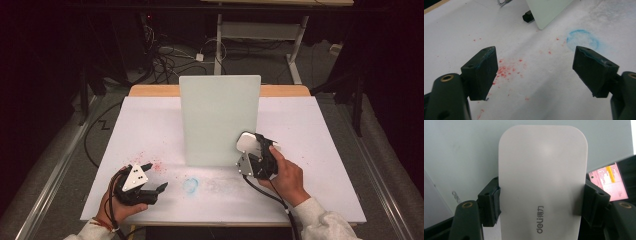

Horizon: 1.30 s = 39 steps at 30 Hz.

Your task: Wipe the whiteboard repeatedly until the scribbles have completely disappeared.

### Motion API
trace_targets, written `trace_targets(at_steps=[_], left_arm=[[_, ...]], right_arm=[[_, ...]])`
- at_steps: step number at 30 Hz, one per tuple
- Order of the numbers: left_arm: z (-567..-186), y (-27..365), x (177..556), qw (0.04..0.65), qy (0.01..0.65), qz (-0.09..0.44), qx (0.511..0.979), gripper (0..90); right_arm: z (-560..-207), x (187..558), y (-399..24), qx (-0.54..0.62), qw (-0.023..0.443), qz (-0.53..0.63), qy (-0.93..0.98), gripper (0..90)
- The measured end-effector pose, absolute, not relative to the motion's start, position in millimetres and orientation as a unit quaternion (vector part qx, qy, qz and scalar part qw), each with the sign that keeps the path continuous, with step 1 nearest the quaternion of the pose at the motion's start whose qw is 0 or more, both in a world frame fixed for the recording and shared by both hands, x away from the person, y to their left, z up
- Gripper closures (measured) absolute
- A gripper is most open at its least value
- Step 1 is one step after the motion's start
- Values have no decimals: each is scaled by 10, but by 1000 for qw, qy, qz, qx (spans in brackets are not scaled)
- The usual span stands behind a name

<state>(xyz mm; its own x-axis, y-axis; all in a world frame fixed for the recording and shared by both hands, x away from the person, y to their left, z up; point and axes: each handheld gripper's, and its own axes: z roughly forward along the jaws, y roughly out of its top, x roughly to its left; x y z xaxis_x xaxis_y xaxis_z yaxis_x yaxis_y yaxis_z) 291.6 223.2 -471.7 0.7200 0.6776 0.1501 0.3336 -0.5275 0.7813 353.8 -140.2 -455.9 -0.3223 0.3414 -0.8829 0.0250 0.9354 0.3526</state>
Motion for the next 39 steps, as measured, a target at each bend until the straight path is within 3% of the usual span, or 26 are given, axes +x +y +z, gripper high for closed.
trace_targets(at_steps=[8, 12, 23, 39], left_arm=[[-4722, 2229, 2916, 380, 299, 225, 846, 197], [-4718, 2233, 2913, 383, 299, 225, 845, 197], [-4717, 2231, 2912, 383, 301, 225, 844, 197], [-4729, 2216, 2915, 379, 296, 228, 847, 198]], right_arm=[[-4747, 3454, -1275, 90, 534, 132, 831, 308], [-4899, 3398, -1245, 60, 544, 102, 831, 306], [-4569, 3545, -1506, 160, 536, 187, 807, 308], [-4451, 3611, -1672, 221, 514, 232, 796, 309]])
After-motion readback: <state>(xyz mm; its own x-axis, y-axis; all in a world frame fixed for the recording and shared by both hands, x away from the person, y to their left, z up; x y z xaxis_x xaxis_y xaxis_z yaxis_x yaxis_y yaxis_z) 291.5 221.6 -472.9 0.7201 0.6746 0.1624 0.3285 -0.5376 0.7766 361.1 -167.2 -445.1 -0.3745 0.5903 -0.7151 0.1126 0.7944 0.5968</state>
